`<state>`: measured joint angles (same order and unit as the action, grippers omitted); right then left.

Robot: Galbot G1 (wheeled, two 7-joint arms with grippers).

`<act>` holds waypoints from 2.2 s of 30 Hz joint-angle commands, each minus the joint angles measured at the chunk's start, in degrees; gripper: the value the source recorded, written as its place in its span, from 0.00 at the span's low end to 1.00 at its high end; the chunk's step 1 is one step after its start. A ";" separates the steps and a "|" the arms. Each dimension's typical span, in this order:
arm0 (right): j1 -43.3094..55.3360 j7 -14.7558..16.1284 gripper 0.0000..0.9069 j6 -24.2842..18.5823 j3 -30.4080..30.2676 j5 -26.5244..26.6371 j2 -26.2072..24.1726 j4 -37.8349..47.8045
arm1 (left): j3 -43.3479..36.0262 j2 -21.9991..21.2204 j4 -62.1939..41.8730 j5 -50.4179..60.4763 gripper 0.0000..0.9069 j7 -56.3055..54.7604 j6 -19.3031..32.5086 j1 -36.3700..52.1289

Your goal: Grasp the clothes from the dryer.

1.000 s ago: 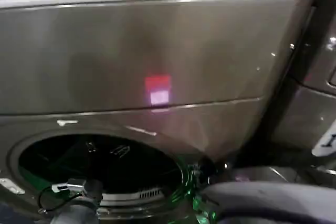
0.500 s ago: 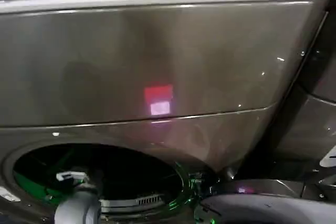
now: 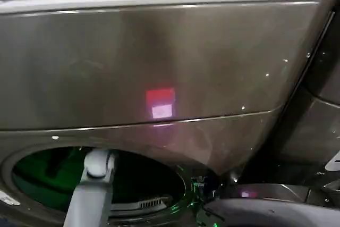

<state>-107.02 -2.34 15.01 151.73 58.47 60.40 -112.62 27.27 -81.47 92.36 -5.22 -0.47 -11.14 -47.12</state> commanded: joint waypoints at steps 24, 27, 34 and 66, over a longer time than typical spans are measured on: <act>1.72 0.45 1.00 -0.18 -1.41 -0.56 0.21 0.72 | -31.60 8.81 -60.29 15.12 1.00 49.04 5.47 46.27; 1.32 0.58 1.00 -0.25 -0.92 -0.57 0.24 1.32 | -34.57 9.36 -64.05 22.50 1.00 54.28 9.63 48.51; 1.43 0.39 1.00 -0.16 -1.08 -0.42 0.27 0.59 | -40.72 8.07 -67.89 35.48 1.00 60.70 13.55 52.89; 3.16 0.66 1.00 -0.64 -3.21 -2.15 1.14 0.34 | -43.02 1.62 -82.24 50.68 0.21 58.03 13.23 57.21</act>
<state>-103.99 -1.65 14.43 148.76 56.70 61.44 -112.23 -15.61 -79.61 10.96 45.50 57.40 1.89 10.13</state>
